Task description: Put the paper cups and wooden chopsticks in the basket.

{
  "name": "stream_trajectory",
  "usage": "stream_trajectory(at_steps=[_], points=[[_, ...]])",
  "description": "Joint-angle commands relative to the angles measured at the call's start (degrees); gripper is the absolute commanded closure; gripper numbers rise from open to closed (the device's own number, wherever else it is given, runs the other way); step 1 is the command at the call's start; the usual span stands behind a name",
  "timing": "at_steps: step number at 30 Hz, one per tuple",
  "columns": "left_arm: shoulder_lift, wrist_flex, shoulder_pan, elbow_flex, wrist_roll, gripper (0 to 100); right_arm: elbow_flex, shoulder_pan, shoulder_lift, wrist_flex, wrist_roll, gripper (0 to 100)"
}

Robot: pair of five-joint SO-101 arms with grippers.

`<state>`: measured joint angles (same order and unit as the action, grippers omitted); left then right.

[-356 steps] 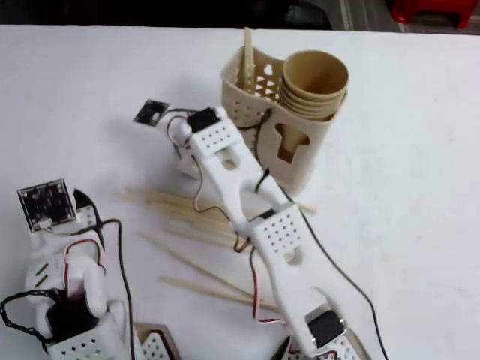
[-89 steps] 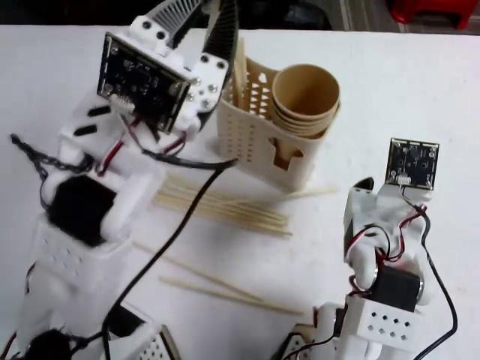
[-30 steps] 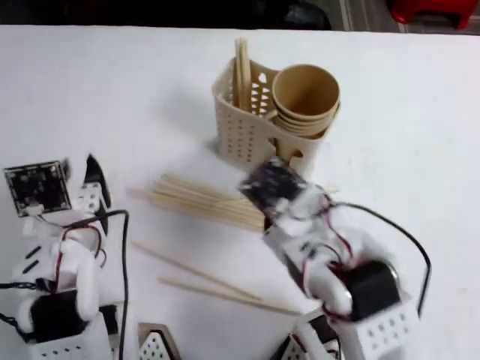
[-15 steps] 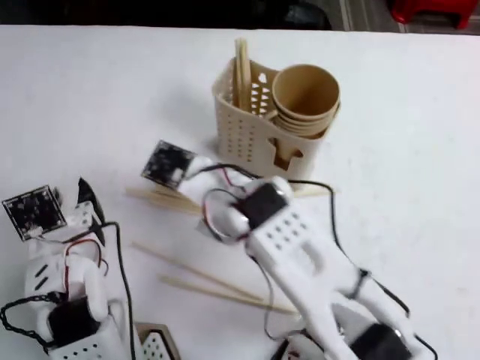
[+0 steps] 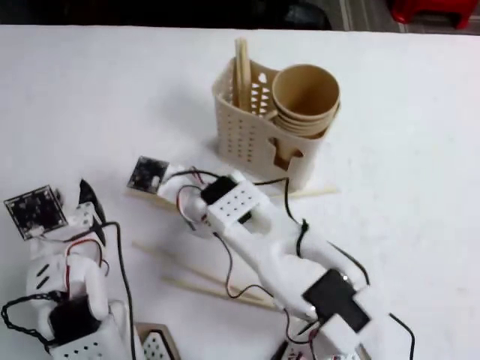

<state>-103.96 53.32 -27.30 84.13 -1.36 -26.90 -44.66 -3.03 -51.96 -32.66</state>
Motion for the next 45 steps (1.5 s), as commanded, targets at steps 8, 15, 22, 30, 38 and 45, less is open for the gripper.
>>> stream_trajectory(at_steps=[8,15,22,30,38,45], points=[[-0.6,-0.2,-0.2,-0.4,-0.6,84,6.1,0.0,-6.7,3.2,-0.6,75.2],[-0.6,-0.2,-0.2,-0.3,-0.6,84,12.0,0.0,-14.1,-0.5,-0.6,82.3],[-0.6,-0.2,-0.2,-0.2,-0.5,84,15.6,0.0,-14.9,-4.7,-0.6,97.8],[-0.6,-0.2,-0.2,-0.2,-0.5,84,15.6,0.0,-12.4,-7.0,-0.6,98.1],[-0.6,-0.2,-0.2,-0.1,-0.5,84,15.6,0.0,4.2,-12.4,-0.3,98.1],[-0.6,-0.2,-0.2,-0.1,-0.4,84,15.6,0.0,17.0,-14.2,-0.2,98.1]])
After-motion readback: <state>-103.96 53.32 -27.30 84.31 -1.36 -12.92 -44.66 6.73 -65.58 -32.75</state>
